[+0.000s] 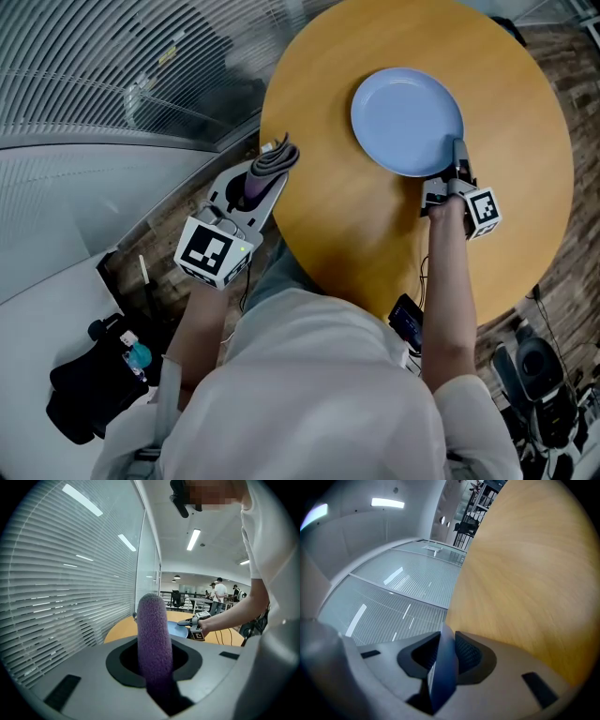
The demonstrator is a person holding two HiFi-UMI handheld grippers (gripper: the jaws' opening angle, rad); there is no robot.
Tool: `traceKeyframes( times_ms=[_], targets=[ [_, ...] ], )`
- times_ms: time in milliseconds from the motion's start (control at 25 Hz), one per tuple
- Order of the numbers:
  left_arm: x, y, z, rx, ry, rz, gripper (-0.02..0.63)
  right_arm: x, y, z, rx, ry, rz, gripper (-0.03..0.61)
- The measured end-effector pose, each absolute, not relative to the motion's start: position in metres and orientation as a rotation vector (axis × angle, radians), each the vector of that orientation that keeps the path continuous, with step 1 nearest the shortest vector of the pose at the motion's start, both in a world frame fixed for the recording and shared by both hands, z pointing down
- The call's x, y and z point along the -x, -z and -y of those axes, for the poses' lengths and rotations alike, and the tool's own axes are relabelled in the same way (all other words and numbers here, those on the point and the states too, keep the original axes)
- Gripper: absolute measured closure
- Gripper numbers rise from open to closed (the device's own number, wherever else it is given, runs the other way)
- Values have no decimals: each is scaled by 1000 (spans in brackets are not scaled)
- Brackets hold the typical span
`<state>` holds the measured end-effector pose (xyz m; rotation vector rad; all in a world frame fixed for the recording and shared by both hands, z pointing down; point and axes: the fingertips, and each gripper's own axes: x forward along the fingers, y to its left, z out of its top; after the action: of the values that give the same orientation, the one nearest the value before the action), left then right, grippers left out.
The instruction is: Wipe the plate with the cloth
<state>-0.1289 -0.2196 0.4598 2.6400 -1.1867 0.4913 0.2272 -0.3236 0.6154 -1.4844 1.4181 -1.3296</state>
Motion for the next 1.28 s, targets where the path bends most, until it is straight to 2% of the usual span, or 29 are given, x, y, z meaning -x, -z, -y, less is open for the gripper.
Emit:
traceKeyframes(
  times_ms=[1040,1280],
  targets=[
    [128,-469,227,-2630,-513,1182,531,-205,-624,340,1801,1324,-1767,497],
    [134,-453,188,-2647,-498,1175,529,-194,-611,297,1889,1333,-1930,511]
  ],
)
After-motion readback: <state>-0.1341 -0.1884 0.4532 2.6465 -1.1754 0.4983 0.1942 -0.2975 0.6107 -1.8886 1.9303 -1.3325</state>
